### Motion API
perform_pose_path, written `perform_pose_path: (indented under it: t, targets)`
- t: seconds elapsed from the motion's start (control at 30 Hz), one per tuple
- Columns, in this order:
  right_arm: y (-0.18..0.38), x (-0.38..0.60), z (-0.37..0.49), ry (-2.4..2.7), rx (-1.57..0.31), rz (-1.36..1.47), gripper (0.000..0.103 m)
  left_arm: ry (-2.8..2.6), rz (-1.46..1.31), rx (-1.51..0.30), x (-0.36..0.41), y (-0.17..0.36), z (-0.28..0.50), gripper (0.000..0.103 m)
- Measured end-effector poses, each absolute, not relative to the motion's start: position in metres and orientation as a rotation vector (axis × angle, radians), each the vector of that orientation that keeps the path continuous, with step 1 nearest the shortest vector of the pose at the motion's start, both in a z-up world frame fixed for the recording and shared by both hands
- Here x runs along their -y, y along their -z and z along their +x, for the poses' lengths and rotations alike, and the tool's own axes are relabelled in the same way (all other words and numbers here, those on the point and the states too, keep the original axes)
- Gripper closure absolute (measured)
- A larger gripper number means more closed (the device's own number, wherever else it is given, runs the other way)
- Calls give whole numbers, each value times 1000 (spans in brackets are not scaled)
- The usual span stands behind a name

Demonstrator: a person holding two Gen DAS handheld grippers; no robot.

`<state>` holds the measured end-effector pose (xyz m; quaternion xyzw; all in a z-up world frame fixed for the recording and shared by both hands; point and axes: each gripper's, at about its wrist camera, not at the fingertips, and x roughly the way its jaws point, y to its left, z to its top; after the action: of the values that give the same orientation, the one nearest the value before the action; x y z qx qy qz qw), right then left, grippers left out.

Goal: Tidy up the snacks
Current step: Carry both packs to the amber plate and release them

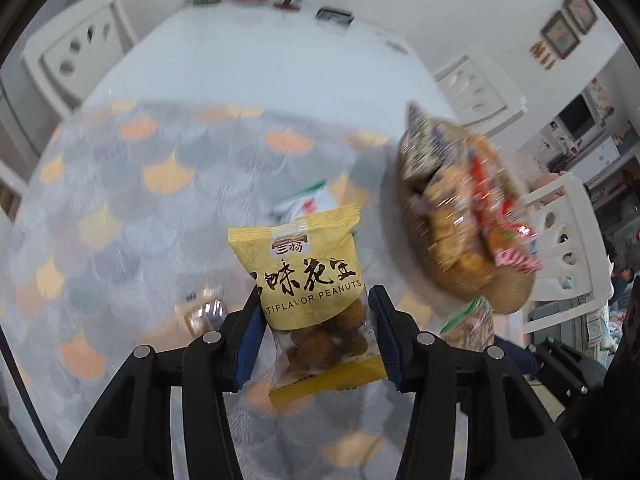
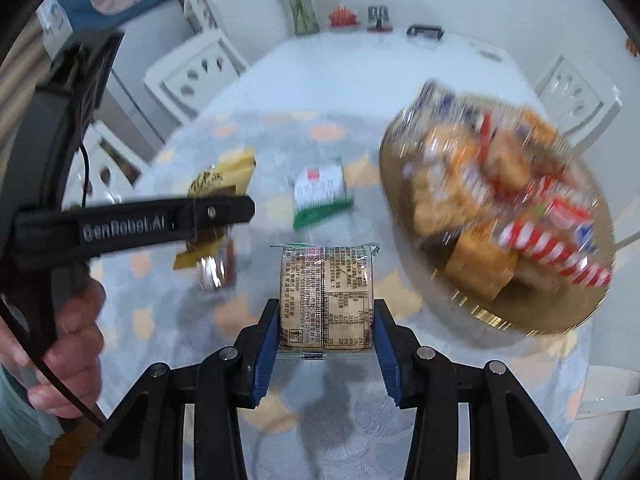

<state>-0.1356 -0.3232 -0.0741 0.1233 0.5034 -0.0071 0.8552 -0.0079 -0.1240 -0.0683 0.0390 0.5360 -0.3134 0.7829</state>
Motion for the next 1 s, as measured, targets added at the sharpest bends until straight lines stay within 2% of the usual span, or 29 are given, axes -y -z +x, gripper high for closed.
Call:
perform_pose_path:
  t: [0.37,0.57,0.8,0.83,0.87,0.93,1.0]
  targets:
    - [-4,418,-115,246,-879,303,60,854,103,-1010,212,12,-1,55]
    - [-17,482,-97,358,-831,357,60,914,152,-1010,263,20,1,55]
    - [-7,517,-70,379,-821,392,59,964,190,-1043,293,39,-2,55]
    - [-2,519,-65,370,-825,395,53,976,198,-1050,298,44,-2,53]
    - [3,521,-60,360,-833,395,42,986,207,-1065,302,50,-3,53]
    - [12,525,-52,352,-857,390,37,997,213,-1112,304,59,-1,40]
    - [19,528,-51,357,-873,389,37,995,198,-1163,299,66,2,39]
